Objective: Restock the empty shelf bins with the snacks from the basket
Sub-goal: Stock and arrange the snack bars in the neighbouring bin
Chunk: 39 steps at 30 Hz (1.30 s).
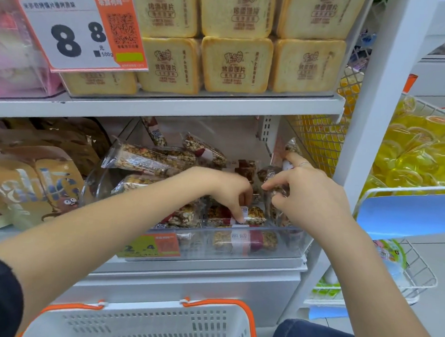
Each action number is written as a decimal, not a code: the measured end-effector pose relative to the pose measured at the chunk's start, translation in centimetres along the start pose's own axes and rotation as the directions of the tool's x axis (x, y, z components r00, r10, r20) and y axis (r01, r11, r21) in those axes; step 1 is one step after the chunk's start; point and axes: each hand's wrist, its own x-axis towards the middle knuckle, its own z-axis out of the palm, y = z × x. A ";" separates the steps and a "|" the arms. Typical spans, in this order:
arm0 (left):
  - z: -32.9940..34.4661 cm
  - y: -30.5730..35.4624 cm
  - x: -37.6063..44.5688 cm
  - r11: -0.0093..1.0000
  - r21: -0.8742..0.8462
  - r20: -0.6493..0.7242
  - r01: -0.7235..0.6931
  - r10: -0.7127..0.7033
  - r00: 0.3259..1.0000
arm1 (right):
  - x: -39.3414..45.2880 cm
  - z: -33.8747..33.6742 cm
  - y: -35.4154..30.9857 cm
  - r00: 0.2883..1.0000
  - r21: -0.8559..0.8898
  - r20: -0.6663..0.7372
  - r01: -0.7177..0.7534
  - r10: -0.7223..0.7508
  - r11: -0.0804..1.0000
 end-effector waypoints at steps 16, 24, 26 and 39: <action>-1.8 -0.5 -2.3 0.761 -0.621 -0.328 0.186 -0.469 0.820 | 0.1 0.1 0.1 1.000 0.004 -0.004 0.000 0.000 1.000; -1.7 -0.5 -1.8 0.784 0.305 -0.529 0.541 -0.333 0.781 | 0.1 0.1 0.3 1.000 0.011 -0.005 0.007 -0.007 1.000; -2.4 -1.7 -2.1 0.877 0.403 -0.371 0.262 -0.105 0.923 | 0.2 0.2 0.3 1.000 0.005 -0.007 0.009 -0.009 1.000; -2.0 -2.5 -1.0 0.982 0.188 -0.200 0.027 0.011 0.980 | 0.4 0.3 0.5 1.000 0.018 -0.010 0.020 -0.020 1.000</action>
